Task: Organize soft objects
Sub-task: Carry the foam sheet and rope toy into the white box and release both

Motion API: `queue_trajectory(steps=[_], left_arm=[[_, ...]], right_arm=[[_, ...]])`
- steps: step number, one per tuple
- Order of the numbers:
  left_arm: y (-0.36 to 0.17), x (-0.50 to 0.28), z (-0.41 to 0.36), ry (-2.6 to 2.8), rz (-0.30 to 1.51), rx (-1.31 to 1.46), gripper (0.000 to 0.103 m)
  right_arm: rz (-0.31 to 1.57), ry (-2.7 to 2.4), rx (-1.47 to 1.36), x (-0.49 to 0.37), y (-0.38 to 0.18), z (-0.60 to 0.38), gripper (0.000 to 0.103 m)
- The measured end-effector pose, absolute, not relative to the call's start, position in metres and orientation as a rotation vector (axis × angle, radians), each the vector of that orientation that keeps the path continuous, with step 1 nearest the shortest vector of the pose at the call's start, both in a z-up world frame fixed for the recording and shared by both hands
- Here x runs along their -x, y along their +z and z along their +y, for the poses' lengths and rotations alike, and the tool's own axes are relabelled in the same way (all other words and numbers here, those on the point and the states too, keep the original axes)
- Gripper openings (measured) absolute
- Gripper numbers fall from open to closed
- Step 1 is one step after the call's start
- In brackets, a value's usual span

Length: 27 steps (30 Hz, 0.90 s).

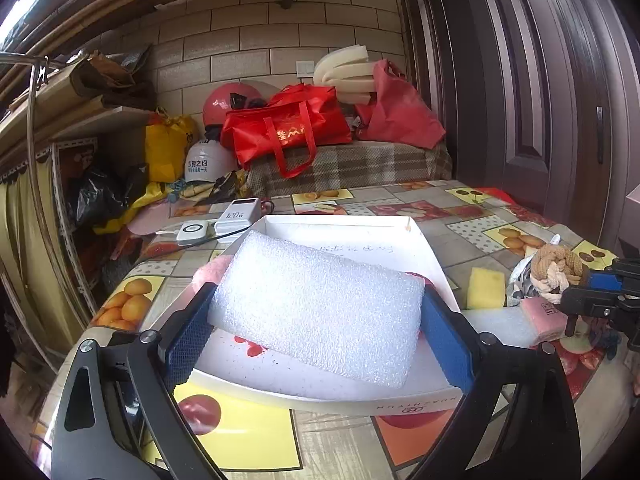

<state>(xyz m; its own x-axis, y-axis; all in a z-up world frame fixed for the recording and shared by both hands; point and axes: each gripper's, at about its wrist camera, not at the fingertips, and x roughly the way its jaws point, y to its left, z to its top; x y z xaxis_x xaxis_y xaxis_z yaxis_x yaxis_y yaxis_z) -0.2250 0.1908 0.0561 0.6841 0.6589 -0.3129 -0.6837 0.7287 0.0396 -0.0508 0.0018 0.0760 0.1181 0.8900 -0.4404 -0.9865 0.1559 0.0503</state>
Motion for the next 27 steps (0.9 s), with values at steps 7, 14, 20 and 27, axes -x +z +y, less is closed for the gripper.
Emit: queue_trajectory(steps=[7,14,20,27], left_arm=[[0.057,0.230,0.220,0.841,0.297,0.129,0.097],[0.057,0.223,0.235,0.876,0.297,0.117,0.097],[0.058,0.212,0.249,0.824,0.309,0.136,0.097],[0.059,0.203,0.270,0.858,0.305,0.183,0.097]], right_arm=[[0.434,1.440,0.357,0.077,0.065,0.042,0.025],[0.432,1.479,0.404,0.100,0.062,0.086,0.025],[0.542,1.498,0.489,0.100,0.049,0.117,0.025],[0.609,1.414,0.477,0.078,0.043,0.137,0.025]])
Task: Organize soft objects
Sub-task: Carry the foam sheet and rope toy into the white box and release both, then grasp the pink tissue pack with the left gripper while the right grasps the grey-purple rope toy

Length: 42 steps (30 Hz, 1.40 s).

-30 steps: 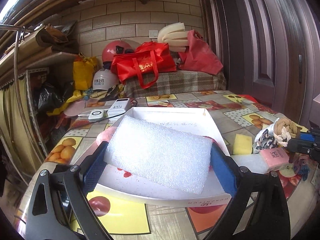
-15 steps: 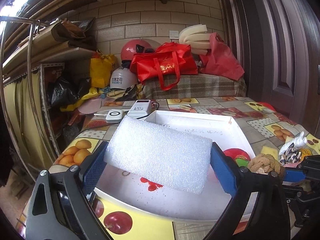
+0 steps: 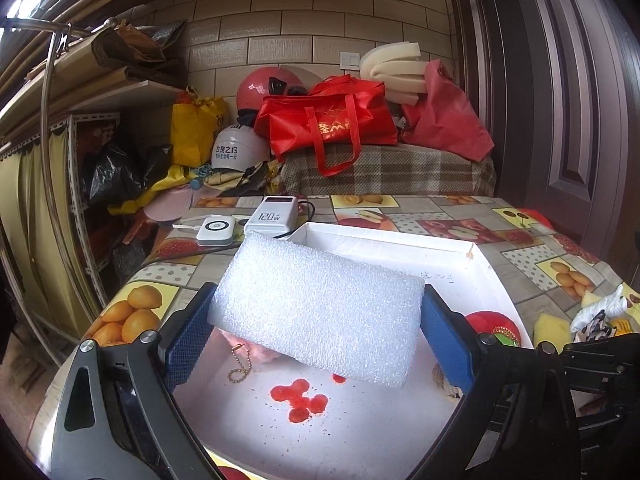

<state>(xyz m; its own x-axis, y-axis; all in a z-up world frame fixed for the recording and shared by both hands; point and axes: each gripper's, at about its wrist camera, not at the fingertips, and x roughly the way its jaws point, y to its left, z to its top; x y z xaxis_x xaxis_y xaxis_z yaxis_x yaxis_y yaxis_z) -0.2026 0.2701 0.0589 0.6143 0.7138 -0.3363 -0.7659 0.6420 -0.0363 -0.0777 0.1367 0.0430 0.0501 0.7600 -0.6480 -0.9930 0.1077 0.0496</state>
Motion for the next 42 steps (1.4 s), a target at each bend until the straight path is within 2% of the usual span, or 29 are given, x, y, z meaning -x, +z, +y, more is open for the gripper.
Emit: queue_trajectory(steps=[7,13,17,19,20,21,25,36,42], left_arm=[[0.059,0.202,0.280,0.897,0.286,0.216,0.097],[0.060,0.191,0.279,0.889,0.293,0.192,0.098],[0.061,0.193,0.277,0.935,0.274,0.181,0.100],[0.062,0.197,0.274,0.969,0.252,0.177,0.103],[0.063,0.197,0.273,0.971,0.245,0.172,0.103],[0.063,0.198,0.271,0.974,0.240,0.165,0.103],[0.063,0.198,0.270,0.978,0.236,0.156,0.103],[0.064,0.201,0.269,0.993,0.227,0.173,0.103],[0.065,0.201,0.271,0.998,0.231,0.186,0.103]], right_arm=[[0.593,1.291,0.365,0.053,0.052,0.150,0.025],[0.538,1.302,0.390,0.063,0.057,0.152,0.025],[0.520,1.298,0.409,0.066,0.057,0.154,0.029],[0.518,1.285,0.420,0.066,0.056,0.155,0.055],[0.511,1.277,0.424,0.067,0.057,0.156,0.084],[0.500,1.268,0.425,0.068,0.057,0.155,0.097],[0.449,1.259,0.443,0.075,0.059,0.153,0.103],[0.435,1.229,0.446,0.074,0.059,0.153,0.103],[0.353,1.151,0.426,0.082,0.065,0.142,0.102]])
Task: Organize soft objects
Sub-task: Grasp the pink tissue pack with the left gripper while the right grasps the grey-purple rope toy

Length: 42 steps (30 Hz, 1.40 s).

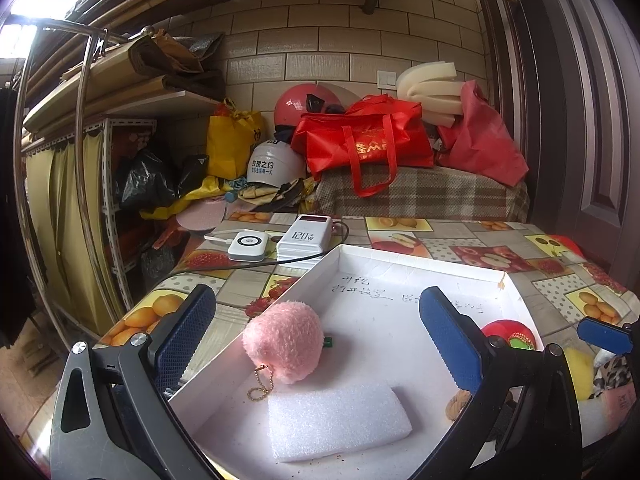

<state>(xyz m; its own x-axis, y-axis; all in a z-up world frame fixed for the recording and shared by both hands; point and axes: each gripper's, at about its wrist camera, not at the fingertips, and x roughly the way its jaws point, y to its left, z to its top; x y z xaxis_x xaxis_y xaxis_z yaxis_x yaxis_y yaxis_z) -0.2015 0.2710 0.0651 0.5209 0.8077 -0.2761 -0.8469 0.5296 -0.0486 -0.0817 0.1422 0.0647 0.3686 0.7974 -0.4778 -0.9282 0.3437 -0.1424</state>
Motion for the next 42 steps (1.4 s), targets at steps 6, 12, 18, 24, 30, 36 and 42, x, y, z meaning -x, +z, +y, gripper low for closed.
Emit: queue_trajectory(steps=[6,12,18,24,30,36,42], left_arm=[[0.065,0.210,0.264,1.024,0.210,0.203,0.103],[0.068,0.228,0.243,0.976,0.149,0.235,0.103],[0.068,0.228,0.222,0.931,0.172,0.228,0.103],[0.065,0.217,0.211,0.942,0.227,0.187,0.103],[0.064,0.220,0.207,0.870,0.216,0.213,0.103],[0.065,0.197,0.177,0.709,0.282,0.113,0.103],[0.063,0.157,0.128,0.396,0.402,0.063,0.103]], right_arm=[[0.291,1.155,0.411,0.092,0.069,0.131,0.102],[0.253,1.194,0.291,0.088,0.076,0.109,0.103],[0.258,1.238,0.259,0.092,0.078,0.091,0.103],[0.253,1.305,0.335,0.110,0.076,0.070,0.103],[0.294,1.308,0.337,0.097,0.075,0.044,0.103],[0.288,1.177,0.304,0.052,0.082,0.003,0.103],[0.435,1.153,0.250,-0.014,0.079,-0.053,0.103]])
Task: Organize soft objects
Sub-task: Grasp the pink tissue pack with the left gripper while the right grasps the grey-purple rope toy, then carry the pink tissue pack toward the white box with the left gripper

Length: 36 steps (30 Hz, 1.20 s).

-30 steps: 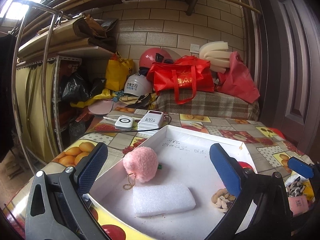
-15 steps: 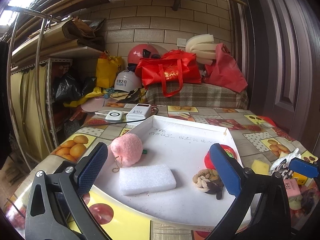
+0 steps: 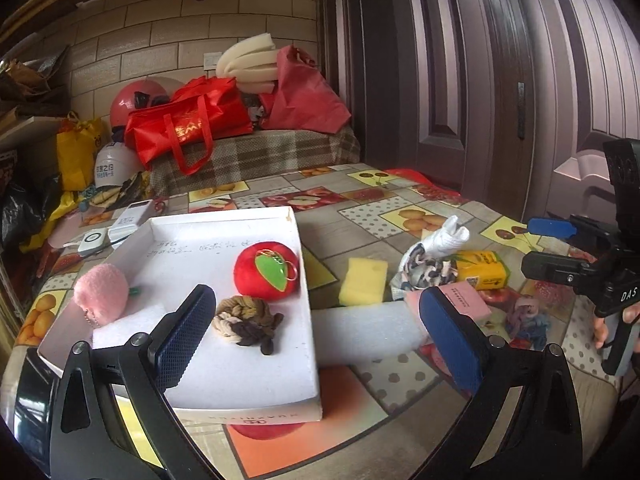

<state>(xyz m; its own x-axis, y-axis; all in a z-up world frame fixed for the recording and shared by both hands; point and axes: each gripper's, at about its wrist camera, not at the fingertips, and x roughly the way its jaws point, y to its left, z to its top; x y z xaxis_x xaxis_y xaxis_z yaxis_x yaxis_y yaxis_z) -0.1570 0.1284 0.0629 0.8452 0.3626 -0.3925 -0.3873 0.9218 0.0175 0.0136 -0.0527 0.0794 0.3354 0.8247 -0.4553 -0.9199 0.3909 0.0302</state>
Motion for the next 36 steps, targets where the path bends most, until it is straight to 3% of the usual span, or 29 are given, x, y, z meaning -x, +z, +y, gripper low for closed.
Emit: queue_trajectory(steps=[8,12,13,15,17,29,32,36], left_arm=[[0.051,0.098,0.069,0.246,0.587,-0.086,0.103],[0.043,0.077,0.072,0.236,0.660,-0.063,0.103],[0.042,0.073,0.073,0.235,0.672,-0.058,0.103],[0.038,0.069,0.072,0.237,0.690,-0.063,0.103],[0.036,0.067,0.069,0.239,0.703,-0.079,0.103],[0.025,0.024,0.057,0.305,0.803,-0.120,0.102],[0.021,0.021,0.063,0.307,0.831,-0.094,0.084],[0.024,0.026,0.062,0.287,0.802,-0.081,0.073]], right_arm=[[0.623,1.251,0.557,-0.021,0.043,-0.069,0.102],[0.644,1.258,0.642,-0.014,0.035,-0.058,0.091],[0.657,1.257,0.655,-0.013,0.034,-0.054,0.086],[0.713,1.282,0.681,-0.015,0.027,-0.047,0.049],[0.715,1.315,0.672,-0.016,0.029,-0.048,0.029],[0.724,1.163,0.398,-0.079,0.054,-0.069,0.029],[0.704,1.154,0.336,-0.085,0.056,-0.063,0.029],[0.720,1.158,0.224,-0.094,0.055,-0.055,0.029]])
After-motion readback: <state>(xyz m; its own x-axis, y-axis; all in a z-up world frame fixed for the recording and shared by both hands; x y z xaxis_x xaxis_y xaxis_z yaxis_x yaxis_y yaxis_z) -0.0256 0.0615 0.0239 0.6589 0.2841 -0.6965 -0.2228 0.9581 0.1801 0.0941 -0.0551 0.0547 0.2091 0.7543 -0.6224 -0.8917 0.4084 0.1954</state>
